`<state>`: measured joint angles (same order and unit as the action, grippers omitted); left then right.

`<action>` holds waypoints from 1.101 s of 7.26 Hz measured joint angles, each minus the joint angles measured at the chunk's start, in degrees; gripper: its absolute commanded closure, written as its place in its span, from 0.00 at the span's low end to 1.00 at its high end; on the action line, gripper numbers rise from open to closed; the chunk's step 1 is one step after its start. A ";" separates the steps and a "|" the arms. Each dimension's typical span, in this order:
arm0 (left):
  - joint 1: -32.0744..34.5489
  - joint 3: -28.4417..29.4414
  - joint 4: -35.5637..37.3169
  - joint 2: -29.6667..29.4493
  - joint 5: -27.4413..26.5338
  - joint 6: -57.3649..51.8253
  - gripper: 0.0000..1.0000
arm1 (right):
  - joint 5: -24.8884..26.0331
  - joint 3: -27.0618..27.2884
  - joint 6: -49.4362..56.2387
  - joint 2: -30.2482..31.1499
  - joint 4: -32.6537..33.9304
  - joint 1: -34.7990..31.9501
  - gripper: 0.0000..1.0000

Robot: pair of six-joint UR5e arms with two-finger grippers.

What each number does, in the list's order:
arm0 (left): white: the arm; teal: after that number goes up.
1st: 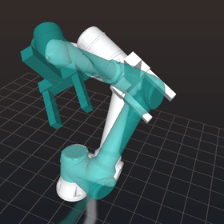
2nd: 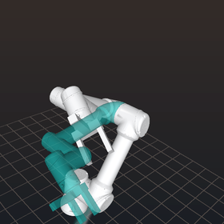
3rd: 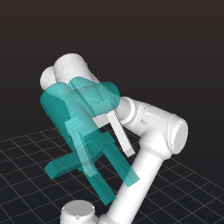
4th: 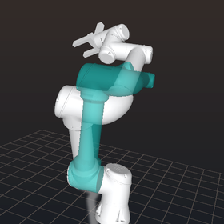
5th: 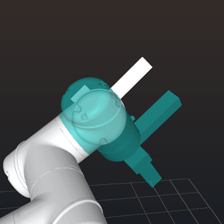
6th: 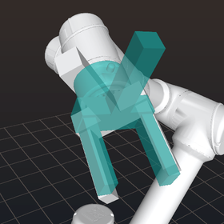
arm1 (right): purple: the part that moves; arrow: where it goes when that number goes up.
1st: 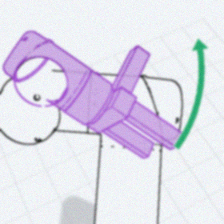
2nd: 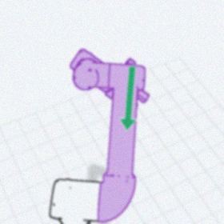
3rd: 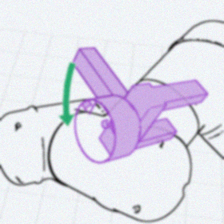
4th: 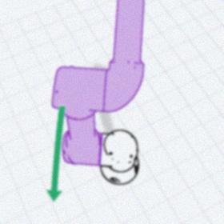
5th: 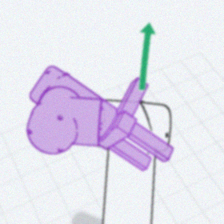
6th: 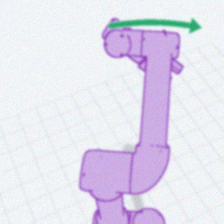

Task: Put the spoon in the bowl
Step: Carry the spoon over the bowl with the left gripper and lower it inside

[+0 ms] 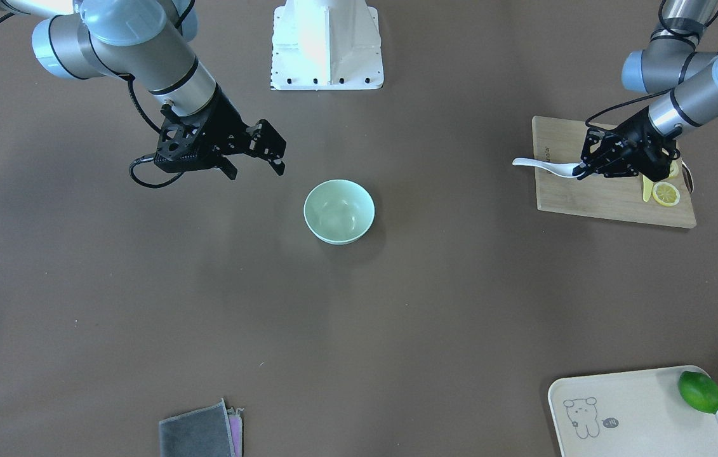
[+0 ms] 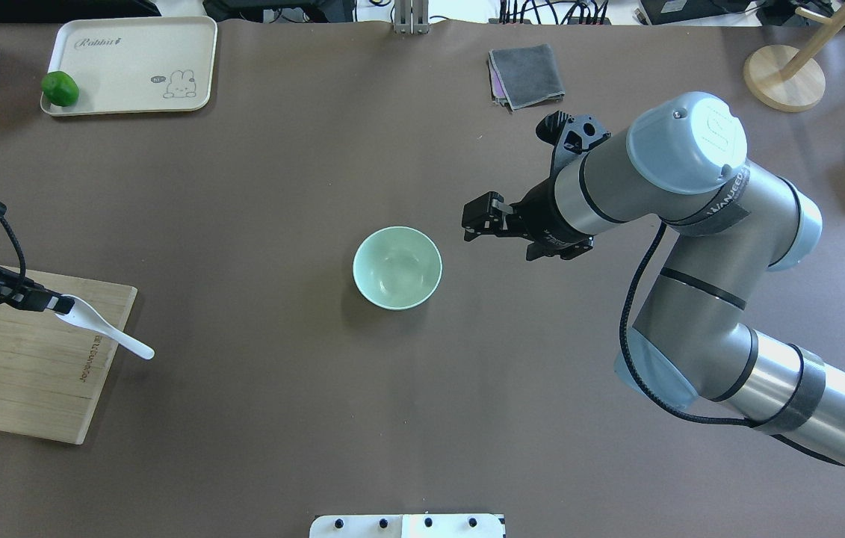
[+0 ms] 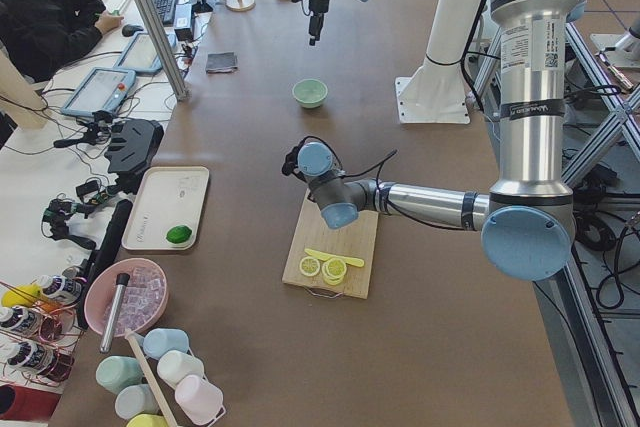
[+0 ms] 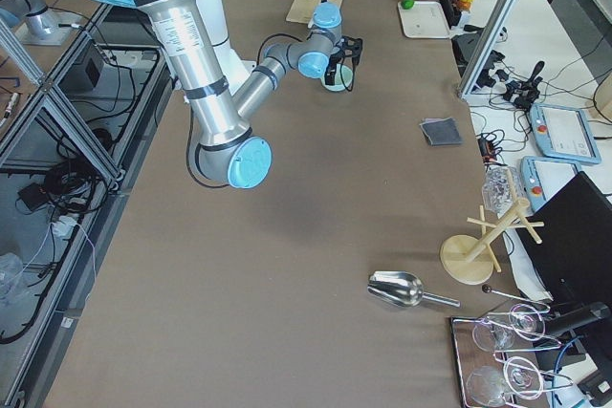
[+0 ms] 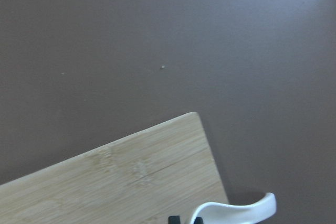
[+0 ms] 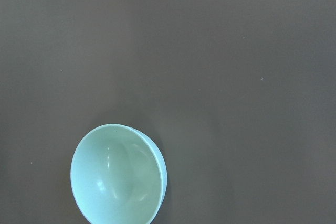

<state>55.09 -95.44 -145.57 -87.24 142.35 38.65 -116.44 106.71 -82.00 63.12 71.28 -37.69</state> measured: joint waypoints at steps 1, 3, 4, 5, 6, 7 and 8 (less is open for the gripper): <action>0.46 -0.41 0.20 -2.82 0.77 4.26 1.00 | -0.10 0.34 0.02 0.39 0.00 -0.08 0.00; 0.33 -0.21 2.99 -12.67 0.59 15.26 1.00 | -0.56 0.79 0.07 1.13 0.00 -0.69 0.00; -1.11 -0.17 5.00 -18.09 -0.84 21.62 1.00 | -0.66 0.83 0.08 1.32 0.00 -0.98 0.00; -5.03 -0.13 6.08 -22.88 -5.52 28.75 1.00 | -0.70 0.85 0.08 1.48 0.00 -1.24 0.00; -11.30 -0.05 6.56 -26.49 -13.89 35.48 1.00 | -0.76 0.93 0.17 1.73 0.00 -1.52 0.00; -17.31 0.18 7.16 -28.94 -22.02 39.55 1.00 | -1.08 1.22 0.44 2.33 0.00 -2.02 0.00; -21.51 0.60 8.99 -31.52 -28.30 41.23 1.00 | -1.71 1.74 0.71 3.29 0.00 -2.67 0.00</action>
<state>33.58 -94.84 -136.58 -118.76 114.05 79.89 -118.15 108.45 -81.29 66.41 71.28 -40.35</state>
